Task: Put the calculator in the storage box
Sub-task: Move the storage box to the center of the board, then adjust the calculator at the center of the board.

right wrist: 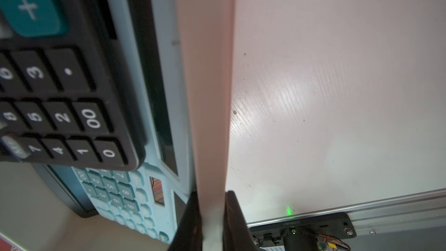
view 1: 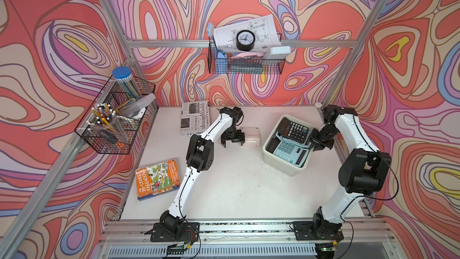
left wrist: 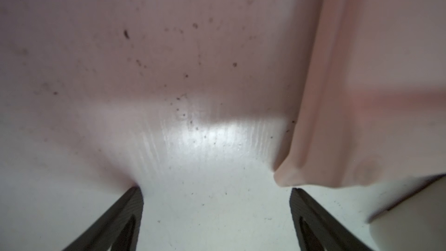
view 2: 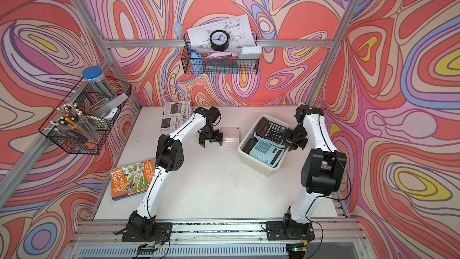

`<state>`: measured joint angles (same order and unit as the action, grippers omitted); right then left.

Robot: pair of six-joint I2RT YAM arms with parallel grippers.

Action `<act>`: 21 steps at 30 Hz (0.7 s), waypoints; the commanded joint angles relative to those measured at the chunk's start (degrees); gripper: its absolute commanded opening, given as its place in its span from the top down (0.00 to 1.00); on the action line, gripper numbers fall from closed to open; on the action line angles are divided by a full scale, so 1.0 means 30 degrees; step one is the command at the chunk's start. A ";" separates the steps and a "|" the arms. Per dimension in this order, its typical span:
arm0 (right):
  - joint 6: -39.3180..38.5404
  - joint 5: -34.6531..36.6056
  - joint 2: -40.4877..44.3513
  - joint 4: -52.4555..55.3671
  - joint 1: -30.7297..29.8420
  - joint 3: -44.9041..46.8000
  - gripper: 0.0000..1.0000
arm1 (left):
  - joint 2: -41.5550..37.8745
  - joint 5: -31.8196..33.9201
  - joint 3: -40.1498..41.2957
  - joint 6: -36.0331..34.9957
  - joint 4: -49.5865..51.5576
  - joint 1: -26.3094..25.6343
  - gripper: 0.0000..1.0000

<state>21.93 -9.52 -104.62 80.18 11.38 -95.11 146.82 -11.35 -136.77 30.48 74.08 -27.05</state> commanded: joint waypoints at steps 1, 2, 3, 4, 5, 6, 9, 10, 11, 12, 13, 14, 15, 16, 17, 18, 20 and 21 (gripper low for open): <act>0.0206 0.1085 -0.1250 -0.2323 0.0353 -0.0311 1.00 | -0.1460 0.0080 0.0948 0.0411 0.0418 0.0612 0.11; 0.0168 0.1109 -0.1270 -0.2352 0.0344 -0.0414 1.00 | -0.1801 -0.0315 0.1023 0.0641 0.0208 0.0743 0.11; 0.0135 0.1108 -0.1281 -0.2353 0.0368 -0.0460 1.00 | -0.2069 -0.0866 0.1052 0.0922 -0.0088 0.0888 0.11; 0.0139 0.1138 -0.1263 -0.2381 0.0351 -0.0546 1.00 | -0.2328 -0.1628 0.1033 0.1348 -0.0501 0.1001 0.11; 0.0132 0.1137 -0.1250 -0.2396 0.0371 -0.0577 1.00 | -0.2513 -0.2424 0.0908 0.1842 -0.1026 0.1077 0.11; 0.0137 0.1103 -0.1231 -0.2425 0.0380 -0.0584 1.00 | -0.2592 -0.3065 0.0698 0.2332 -0.1445 0.1113 0.12; 0.0133 0.1069 -0.1118 -0.2493 0.0389 -0.0618 1.00 | -0.2159 -0.4672 -0.0732 0.3668 -0.2399 0.0894 0.11; 0.0148 0.0969 -0.1077 -0.2499 0.0394 -0.0614 1.00 | -0.1833 -0.4991 -0.1467 0.4082 -0.2536 0.0773 0.11; 0.0138 0.0845 -0.0995 -0.2499 0.0390 -0.0623 0.97 | -0.1574 -0.5302 -0.1924 0.4336 -0.2780 0.0642 0.10; 0.0127 0.0688 -0.0901 -0.2499 0.0393 -0.0583 0.88 | -0.1364 -0.5704 -0.2152 0.4687 -0.3307 0.0514 0.10; 0.0114 0.0564 -0.0762 -0.2549 0.0393 -0.0525 0.82 | -0.1263 -0.6268 -0.2124 0.5194 -0.4005 0.0418 0.10; 0.0123 0.0373 -0.0622 -0.2650 0.0377 -0.0427 0.80 | -0.1219 -0.6830 -0.1988 0.5734 -0.4776 0.0324 0.10; 0.0147 0.0191 -0.0481 -0.2745 0.0395 -0.0328 0.80 | -0.1187 -0.7543 -0.1690 0.6525 -0.5915 0.0210 0.11; 0.0131 0.0043 -0.0375 -0.2813 0.0377 -0.0197 0.80 | -0.1160 -0.8121 -0.1407 0.7413 -0.7118 0.0014 0.13; 0.0127 -0.0099 -0.0323 -0.2872 0.0388 -0.0073 0.80 | -0.1116 -0.8630 -0.1123 0.8276 -0.8312 -0.0141 0.14; 0.0073 -0.0271 -0.0269 -0.2908 0.0393 0.0032 0.80 | -0.1052 -0.9242 -0.0819 0.9332 -0.9758 -0.0331 0.17; 0.0039 -0.0615 -0.0221 -0.3018 0.0397 0.0231 0.81 | -0.0633 -0.9927 -0.0787 1.1426 -1.1959 -0.0690 0.25; 0.0019 -0.0805 -0.0152 -0.3077 0.0397 0.0352 0.81 | -0.0335 -1.0262 -0.0803 1.2538 -1.3056 -0.0873 0.31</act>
<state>21.91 -10.33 -105.86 75.94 12.32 -95.20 143.35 -36.27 -139.98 57.12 47.86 -28.27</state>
